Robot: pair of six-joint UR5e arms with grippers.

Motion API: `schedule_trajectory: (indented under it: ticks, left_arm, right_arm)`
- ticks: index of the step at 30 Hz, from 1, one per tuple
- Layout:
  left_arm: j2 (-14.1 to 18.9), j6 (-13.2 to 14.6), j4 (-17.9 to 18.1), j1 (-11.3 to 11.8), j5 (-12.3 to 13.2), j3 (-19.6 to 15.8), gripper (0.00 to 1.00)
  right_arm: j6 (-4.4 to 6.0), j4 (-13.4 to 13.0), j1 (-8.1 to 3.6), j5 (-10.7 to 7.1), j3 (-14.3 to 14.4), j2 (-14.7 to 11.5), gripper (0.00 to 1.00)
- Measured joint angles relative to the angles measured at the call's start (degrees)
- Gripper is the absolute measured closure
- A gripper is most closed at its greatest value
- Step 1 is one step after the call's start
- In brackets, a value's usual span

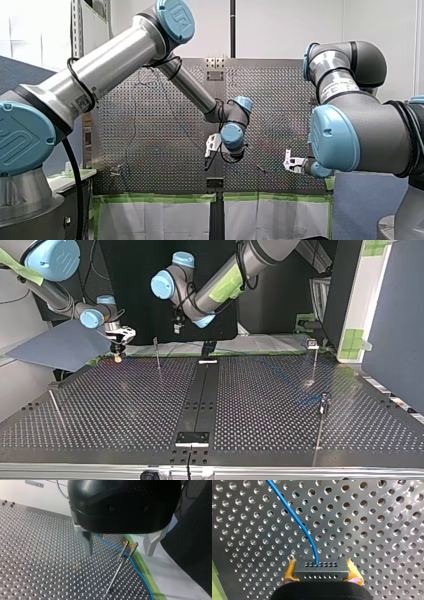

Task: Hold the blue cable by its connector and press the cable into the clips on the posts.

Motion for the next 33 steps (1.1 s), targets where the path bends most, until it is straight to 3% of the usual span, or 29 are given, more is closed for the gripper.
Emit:
schedule_trajectory:
  ticks: [11, 33]
  left_arm:
    - [5.5, -0.6, 4.1, 0.1, 1.0, -5.5, 0.00]
    - [15.8, -5.3, 14.4, 0.4, -2.1, -15.9, 0.00]
  right_arm:
    - [0.05, 0.1, 0.01, 0.00, 0.0, 0.0, 1.00]
    - [-0.07, 0.1, 0.53, -0.14, -0.1, 0.0, 1.00]
